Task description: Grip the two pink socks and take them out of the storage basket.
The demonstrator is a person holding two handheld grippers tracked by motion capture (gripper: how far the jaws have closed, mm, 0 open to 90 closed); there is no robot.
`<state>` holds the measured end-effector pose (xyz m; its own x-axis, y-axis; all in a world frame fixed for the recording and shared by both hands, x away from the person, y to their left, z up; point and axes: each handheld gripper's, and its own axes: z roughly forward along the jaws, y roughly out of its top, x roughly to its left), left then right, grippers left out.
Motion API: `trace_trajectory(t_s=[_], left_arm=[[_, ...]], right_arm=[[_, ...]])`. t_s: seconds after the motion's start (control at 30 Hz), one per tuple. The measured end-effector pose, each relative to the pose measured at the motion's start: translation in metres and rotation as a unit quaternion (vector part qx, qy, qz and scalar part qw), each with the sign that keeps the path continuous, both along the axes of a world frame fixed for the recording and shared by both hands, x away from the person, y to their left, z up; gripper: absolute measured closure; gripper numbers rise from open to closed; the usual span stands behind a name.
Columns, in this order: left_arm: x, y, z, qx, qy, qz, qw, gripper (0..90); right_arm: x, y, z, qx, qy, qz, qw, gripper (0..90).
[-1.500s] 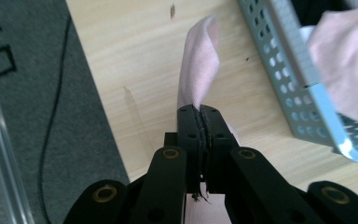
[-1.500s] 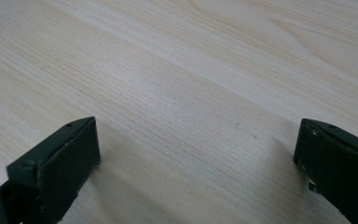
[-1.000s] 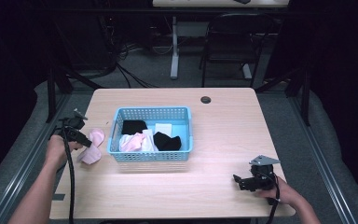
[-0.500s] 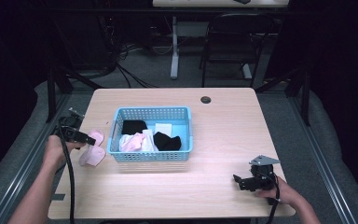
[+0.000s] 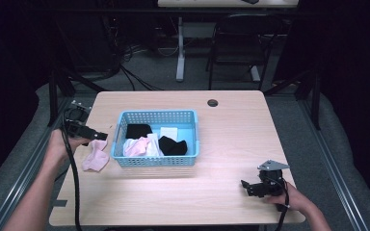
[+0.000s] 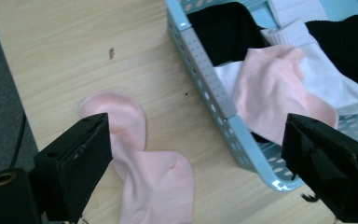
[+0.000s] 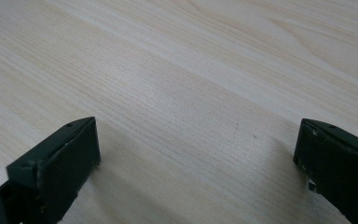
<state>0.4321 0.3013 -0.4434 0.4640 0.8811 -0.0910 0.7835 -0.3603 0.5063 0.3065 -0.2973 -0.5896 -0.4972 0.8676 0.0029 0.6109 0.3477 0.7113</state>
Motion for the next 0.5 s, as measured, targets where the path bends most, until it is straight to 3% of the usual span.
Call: trace_trajectory(t_s=[0.23, 0.5], left_arm=[[0.003, -0.025, -0.002, -0.001, 0.000, -0.031, 0.9995, 0.1], [0.009, -0.052, -0.009, -0.002, 0.001, -0.056, 0.9984, 0.0]], right_arm=[[0.000, 0.000, 0.001, -0.004, 0.001, 0.000, 1.0000, 0.0], [0.000, 0.000, 0.000, -0.002, 0.002, 0.002, 1.0000, 0.0]])
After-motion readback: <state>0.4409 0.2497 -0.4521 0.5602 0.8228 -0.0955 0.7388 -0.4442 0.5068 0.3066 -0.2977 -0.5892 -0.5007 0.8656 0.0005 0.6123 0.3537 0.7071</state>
